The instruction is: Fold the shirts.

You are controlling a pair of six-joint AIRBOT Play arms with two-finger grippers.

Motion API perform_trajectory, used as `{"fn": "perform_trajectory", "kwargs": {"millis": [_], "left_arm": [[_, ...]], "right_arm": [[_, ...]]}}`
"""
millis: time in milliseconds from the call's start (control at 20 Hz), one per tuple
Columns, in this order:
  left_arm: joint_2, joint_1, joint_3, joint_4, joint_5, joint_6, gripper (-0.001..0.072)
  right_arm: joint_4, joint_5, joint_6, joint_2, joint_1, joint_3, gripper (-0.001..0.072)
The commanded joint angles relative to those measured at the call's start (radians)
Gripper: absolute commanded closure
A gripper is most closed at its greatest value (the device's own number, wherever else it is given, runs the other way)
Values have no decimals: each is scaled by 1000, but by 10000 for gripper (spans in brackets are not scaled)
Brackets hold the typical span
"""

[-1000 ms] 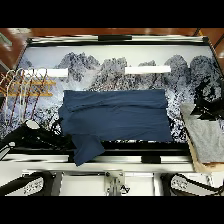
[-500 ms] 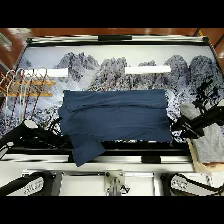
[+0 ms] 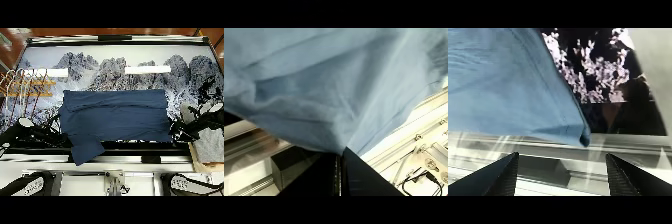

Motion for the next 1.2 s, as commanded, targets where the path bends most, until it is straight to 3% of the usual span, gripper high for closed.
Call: {"fn": "perform_trajectory", "kwargs": {"millis": [0,200,300,400,450,500,600,950,1150], "left_arm": [[3,1,29,0,-26,6,674],[4,1,50,3,-40,13,674],[4,1,50,3,-40,13,674],[5,1,50,3,-40,15,674],[5,1,50,3,-41,21,674],[5,1,50,3,-40,22,674],[5,1,51,3,-41,25,674],[12,1,241,-1,-44,69,675],[-40,34,439,-2,71,71,677]], "right_arm": [[-20,-39,14,-33,36,-3,82],[-19,-62,54,-72,89,-3,82],[-21,-78,70,-82,116,-6,207],[-23,-92,83,-84,134,-15,219],[-21,-92,87,-84,134,-21,272],[-31,-91,96,-84,133,-26,454],[-59,-85,101,-83,133,-26,634],[80,-87,44,-57,134,81,634],[94,-162,100,-66,134,264,635]]}}
